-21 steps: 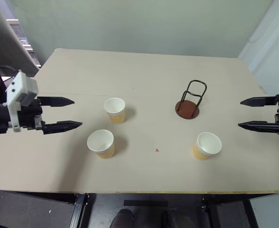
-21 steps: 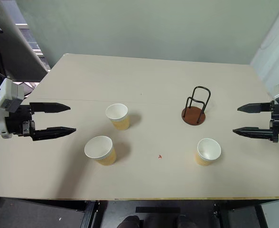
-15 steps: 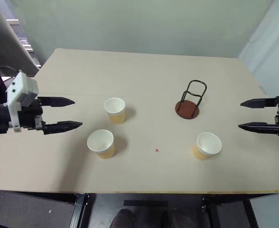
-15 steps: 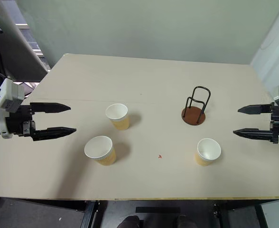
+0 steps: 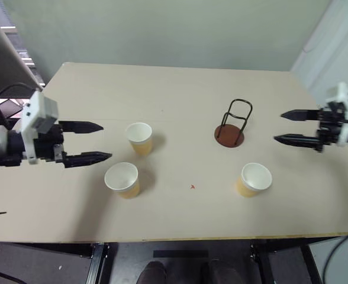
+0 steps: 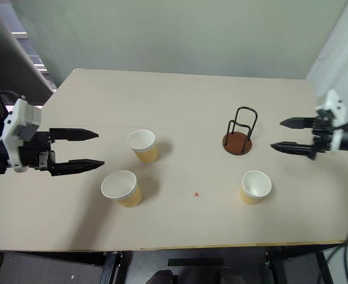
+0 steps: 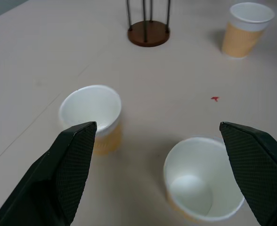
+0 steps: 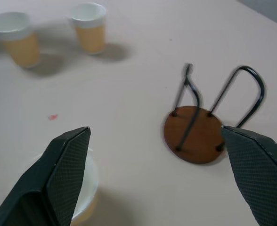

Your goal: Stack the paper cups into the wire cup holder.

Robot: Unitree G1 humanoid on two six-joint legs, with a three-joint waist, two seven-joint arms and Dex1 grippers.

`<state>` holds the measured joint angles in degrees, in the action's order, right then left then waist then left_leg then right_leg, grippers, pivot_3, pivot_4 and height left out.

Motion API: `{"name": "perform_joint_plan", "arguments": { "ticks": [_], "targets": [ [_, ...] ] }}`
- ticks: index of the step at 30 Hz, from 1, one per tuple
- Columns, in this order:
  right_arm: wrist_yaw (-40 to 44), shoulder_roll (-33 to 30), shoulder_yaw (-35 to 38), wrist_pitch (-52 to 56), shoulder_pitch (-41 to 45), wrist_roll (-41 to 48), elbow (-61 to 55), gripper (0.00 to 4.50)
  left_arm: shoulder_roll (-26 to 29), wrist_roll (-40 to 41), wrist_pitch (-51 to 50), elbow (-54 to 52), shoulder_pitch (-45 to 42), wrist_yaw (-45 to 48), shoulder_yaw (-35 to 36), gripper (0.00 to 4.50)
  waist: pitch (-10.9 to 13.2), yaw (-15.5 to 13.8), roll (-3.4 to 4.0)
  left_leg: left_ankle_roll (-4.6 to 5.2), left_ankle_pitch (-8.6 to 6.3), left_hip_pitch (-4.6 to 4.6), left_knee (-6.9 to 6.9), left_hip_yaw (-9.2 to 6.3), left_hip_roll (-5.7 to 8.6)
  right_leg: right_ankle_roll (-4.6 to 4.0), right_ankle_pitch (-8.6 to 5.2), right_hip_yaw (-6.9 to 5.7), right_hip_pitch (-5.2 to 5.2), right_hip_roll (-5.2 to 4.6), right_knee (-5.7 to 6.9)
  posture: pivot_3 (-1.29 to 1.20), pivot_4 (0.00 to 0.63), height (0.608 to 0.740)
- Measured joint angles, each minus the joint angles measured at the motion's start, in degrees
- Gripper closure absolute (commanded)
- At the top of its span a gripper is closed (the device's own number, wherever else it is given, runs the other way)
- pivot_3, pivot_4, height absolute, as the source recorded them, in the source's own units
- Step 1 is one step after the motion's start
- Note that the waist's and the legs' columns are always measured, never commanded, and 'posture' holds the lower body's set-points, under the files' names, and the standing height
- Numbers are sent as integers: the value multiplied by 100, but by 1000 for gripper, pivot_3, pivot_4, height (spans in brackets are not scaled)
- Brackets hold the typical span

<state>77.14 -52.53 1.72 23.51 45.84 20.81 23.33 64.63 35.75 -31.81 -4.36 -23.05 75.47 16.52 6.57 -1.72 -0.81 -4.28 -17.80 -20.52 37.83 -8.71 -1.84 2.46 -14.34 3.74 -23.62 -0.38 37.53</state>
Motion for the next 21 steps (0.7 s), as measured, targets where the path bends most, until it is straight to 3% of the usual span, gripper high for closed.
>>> {"name": "perform_joint_plan", "arguments": {
  "ticks": [7,18,21],
  "targets": [
    [-367,959,-521,-808,926,-811,1603,0,-182,237,-279,-598,-117,-220,-160,30,1,-9,2,-1,0,-31,12,-7,0,0,0,-5,-19,-1,32,0,150,740],
    [-775,1517,-590,-1782,1511,-1496,3276,0,-181,582,-621,-1160,60,-545,-4,30,0,-58,4,-7,0,-37,10,-10,0,-1,0,-10,-20,-5,32,0,150,740],
    [-874,1624,-586,-1933,1637,-1576,3540,588,-180,650,-683,-1182,105,-616,59,0,0,-58,4,-9,0,-38,9,-10,0,-2,-1,-10,-21,-4,31,0,150,740]
  ]
}}
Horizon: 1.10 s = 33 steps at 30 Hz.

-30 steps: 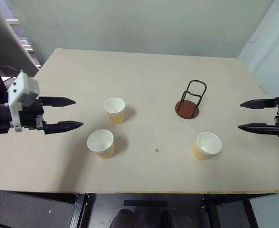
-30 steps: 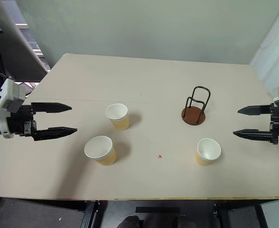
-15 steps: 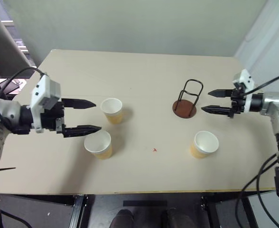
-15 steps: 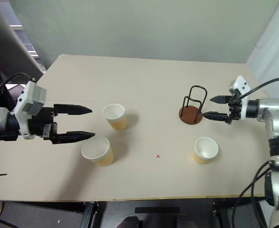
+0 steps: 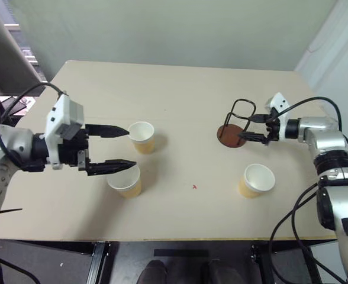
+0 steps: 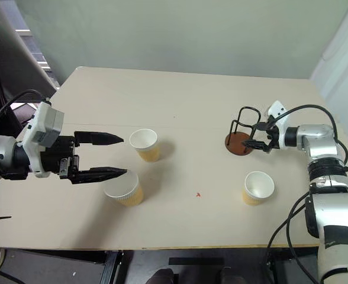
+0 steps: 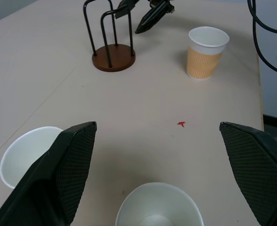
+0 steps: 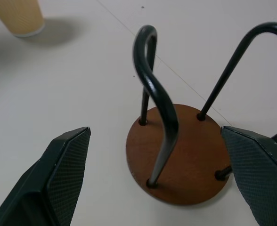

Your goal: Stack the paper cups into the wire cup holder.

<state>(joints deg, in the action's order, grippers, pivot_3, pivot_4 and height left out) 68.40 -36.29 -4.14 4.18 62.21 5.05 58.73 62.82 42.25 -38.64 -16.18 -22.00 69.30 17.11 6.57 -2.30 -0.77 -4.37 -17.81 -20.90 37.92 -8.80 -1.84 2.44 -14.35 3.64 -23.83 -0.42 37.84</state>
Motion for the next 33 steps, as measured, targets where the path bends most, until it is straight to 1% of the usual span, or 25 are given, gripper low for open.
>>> {"name": "perform_joint_plan", "arguments": {
  "ticks": [1,2,7,9,11,15,18,21,23,28,31,33],
  "targets": [
    [-24,22,4,-50,32,-27,65,869,0,17,-14,-16,15,-24,9,0,0,-2,0,0,0,0,0,0,0,0,0,0,0,0,1,0,150,740],
    [-37,40,13,-94,64,-38,136,1281,1,28,-23,-24,32,-59,24,0,0,-5,0,0,0,-1,0,-1,1,0,0,0,0,-1,0,0,150,740],
    [24,99,71,-150,130,-47,192,3022,16,45,-40,-54,91,-101,67,0,0,-9,0,-1,-1,-1,0,0,1,-1,0,0,0,-1,0,0,150,740],
    [91,100,78,-154,146,-47,190,3803,24,45,-40,-57,91,-110,67,0,0,-9,0,-2,-1,-1,0,0,1,-2,0,0,0,-1,0,0,150,740],
    [217,100,89,-149,146,-37,174,4461,25,44,-40,-57,91,-112,67,0,0,-9,0,-3,-1,-2,1,0,1,-2,0,0,0,-1,0,0,150,740],
    [668,91,103,4,122,31,-12,4461,28,34,-38,-43,87,-112,66,0,0,-7,1,-4,-1,-2,-1,0,1,-3,-1,0,0,0,0,0,150,740],
    [1155,38,104,330,-85,223,-684,4461,30,20,-33,-6,63,-107,56,0,1,-7,1,-5,0,-3,0,1,1,-4,-1,-1,0,1,-2,0,150,740],
    [1617,-82,100,830,-534,524,-1803,4461,32,9,-28,37,12,-90,30,0,0,-16,1,-6,0,-5,2,2,3,-4,-2,-3,1,1,-6,0,150,740],
    [1844,-190,70,1335,-952,810,-2919,4461,35,15,-28,36,-61,-55,-13,0,1,-15,1,-8,0,-7,7,7,8,-4,-1,-4,2,4,-12,0,150,740],
    [2001,-412,-88,2258,-1709,1405,-5373,4461,106,66,-30,-11,-143,195,-118,0,0,20,0,-12,-1,-2,6,8,9,-4,-1,-6,11,17,-22,0,150,740],
    [1873,-325,-414,2504,-2040,1548,-6347,4461,158,189,-71,-283,-138,438,-290,0,0,48,0,-12,-1,1,11,6,7,-3,-1,-5,16,18,-39,0,150,740],
    [1805,-302,-569,2552,-2130,1597,-6638,4461,229,290,-120,-443,-127,588,-376,0,0,60,0,-11,-2,1,13,5,6,-1,0,-4,16,16,-53,0,150,740]
  ]
}}
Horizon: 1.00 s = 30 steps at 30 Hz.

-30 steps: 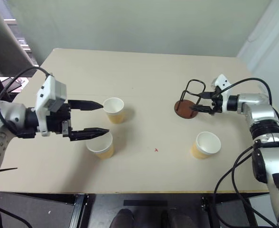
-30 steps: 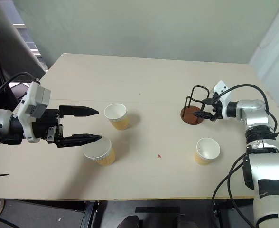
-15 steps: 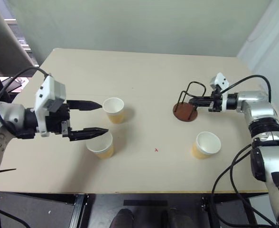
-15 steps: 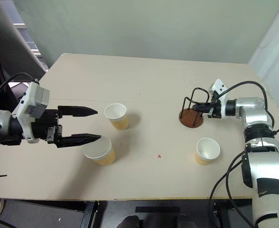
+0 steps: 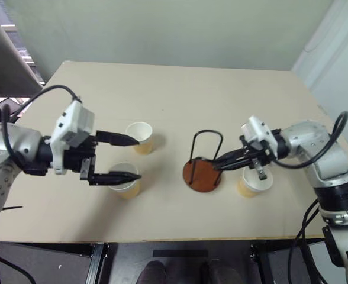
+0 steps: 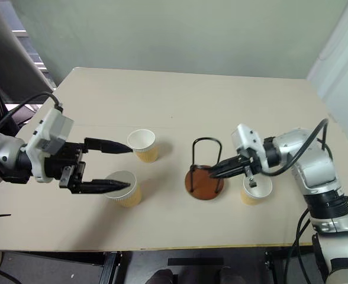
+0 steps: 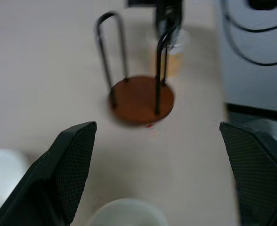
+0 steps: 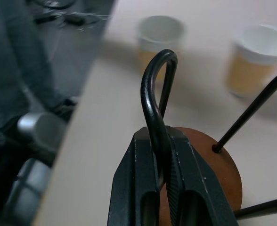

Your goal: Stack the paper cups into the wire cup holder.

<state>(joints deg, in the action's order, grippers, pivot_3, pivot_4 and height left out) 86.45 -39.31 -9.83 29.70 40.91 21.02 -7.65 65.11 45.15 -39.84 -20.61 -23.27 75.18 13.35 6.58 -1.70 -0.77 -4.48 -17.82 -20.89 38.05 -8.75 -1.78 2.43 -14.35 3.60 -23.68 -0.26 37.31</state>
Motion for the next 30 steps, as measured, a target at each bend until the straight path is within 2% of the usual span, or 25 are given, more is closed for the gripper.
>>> {"name": "perform_joint_plan", "arguments": {
  "ticks": [8,17,25,30],
  "targets": [
    [-11,-143,-296,9,-266,116,-520,4461,203,98,-99,-169,74,229,-9,0,-1,13,-2,2,-1,3,-1,-8,-3,1,1,-2,6,1,-2,0,150,740],
    [-447,78,-554,-450,-273,-233,-307,4461,280,100,-163,-303,212,220,-9,0,-1,13,-2,4,-2,4,-2,-15,-8,1,1,-3,5,0,-1,0,150,740],
    [-386,18,-733,-545,-274,-329,-254,4461,302,211,-196,-402,219,225,-8,0,-1,14,-2,4,-2,2,-2,-14,-7,1,1,-3,6,0,-2,0,150,740],
    [-343,-8,-808,-538,-260,-331,-271,3056,360,246,-197,-420,278,297,-6,0,-1,17,-2,4,-2,2,-3,-14,-7,1,1,-3,6,1,-2,0,150,740]
  ]
}}
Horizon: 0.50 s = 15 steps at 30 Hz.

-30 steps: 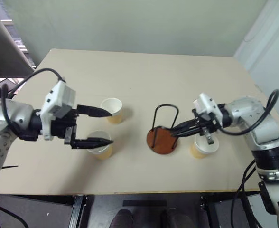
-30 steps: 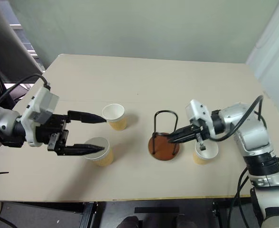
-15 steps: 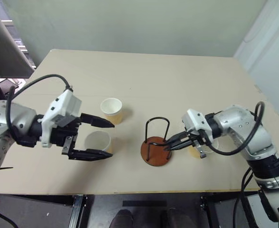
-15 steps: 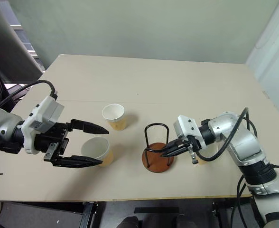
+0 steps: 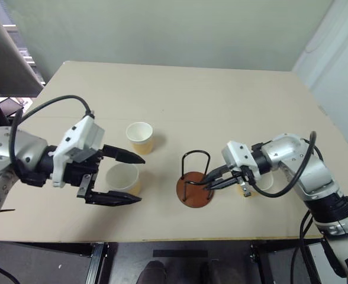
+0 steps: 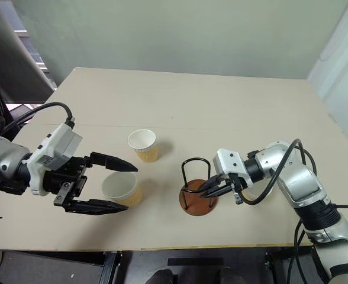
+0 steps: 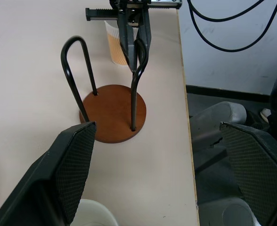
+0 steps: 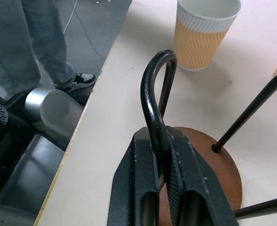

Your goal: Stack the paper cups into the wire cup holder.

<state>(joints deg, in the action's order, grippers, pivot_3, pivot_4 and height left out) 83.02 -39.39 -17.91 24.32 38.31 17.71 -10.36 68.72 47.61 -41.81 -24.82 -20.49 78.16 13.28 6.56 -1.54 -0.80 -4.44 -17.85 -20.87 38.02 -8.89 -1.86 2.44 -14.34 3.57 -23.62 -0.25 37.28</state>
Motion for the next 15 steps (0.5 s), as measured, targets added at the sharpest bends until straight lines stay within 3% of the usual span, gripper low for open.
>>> {"name": "perform_joint_plan", "arguments": {
  "ticks": [6,15],
  "targets": [
    [-29,-53,-52,103,143,26,-50,972,9,4,2,-9,60,26,6,0,0,-1,0,0,0,0,0,0,0,0,0,1,0,0,0,0,150,740],
    [460,-1530,769,333,779,391,-632,972,8,-66,95,133,-21,177,-71,0,-2,-19,-3,1,-1,-2,-5,-3,2,-1,0,0,10,1,-16,0,150,740]
  ]
}}
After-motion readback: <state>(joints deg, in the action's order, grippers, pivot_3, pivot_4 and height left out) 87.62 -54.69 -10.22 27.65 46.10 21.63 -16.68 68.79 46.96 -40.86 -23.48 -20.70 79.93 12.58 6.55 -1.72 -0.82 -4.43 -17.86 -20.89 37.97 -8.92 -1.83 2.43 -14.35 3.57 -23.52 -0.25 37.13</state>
